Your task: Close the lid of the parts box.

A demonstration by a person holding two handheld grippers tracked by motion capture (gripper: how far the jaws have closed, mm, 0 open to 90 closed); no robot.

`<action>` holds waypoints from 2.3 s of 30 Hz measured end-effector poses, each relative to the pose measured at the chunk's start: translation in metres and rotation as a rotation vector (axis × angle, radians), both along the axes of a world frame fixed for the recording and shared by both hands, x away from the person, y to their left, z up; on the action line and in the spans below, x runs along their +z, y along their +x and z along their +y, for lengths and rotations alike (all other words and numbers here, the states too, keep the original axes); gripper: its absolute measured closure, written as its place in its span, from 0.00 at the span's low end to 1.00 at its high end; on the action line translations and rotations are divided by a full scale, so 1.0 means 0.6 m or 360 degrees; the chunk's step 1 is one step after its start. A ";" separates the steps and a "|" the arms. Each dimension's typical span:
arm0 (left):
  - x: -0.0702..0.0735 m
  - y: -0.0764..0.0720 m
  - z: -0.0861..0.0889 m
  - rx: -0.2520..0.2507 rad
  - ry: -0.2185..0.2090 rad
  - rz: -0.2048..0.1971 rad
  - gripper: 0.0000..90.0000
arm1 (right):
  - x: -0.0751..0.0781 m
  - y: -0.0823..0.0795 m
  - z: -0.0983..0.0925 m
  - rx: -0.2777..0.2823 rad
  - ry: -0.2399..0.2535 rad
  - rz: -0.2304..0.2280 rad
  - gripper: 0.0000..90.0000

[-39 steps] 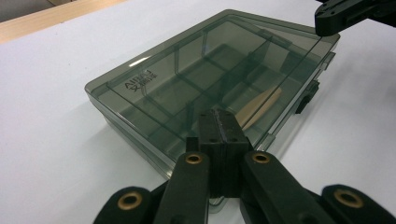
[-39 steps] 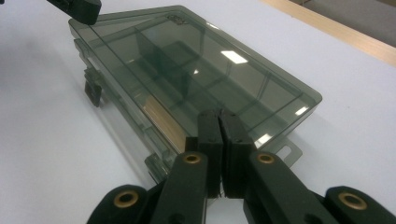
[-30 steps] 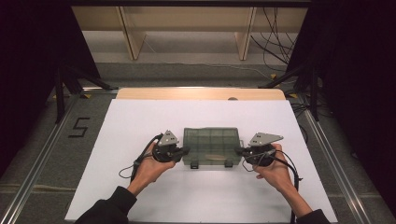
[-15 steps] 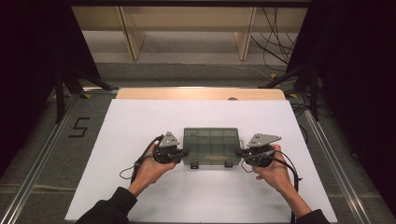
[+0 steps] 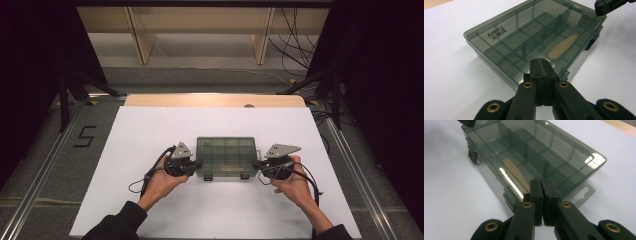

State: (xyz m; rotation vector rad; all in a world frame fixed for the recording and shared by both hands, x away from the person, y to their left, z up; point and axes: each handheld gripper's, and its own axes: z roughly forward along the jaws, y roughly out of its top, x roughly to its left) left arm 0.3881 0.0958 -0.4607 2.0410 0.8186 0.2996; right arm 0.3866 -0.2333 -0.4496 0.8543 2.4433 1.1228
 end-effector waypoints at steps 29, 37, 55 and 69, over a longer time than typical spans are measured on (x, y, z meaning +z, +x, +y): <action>0.004 -0.006 0.003 -0.0016 -0.0023 -0.0002 1.00 | 0.003 0.000 -0.002 -0.0023 0.0032 -0.0002 0.96; 0.007 -0.008 0.004 0.0008 -0.0081 -0.0015 0.99 | 0.006 -0.001 -0.003 -0.0051 0.0082 -0.0010 0.90; 0.018 -0.015 0.008 0.0031 -0.0125 -0.0051 0.92 | 0.022 -0.003 -0.003 -0.0197 0.0312 -0.0071 0.52; 0.040 -0.029 0.026 0.0064 -0.0228 -0.0121 0.71 | 0.039 -0.025 -0.002 -0.0221 0.0433 -0.0097 0.41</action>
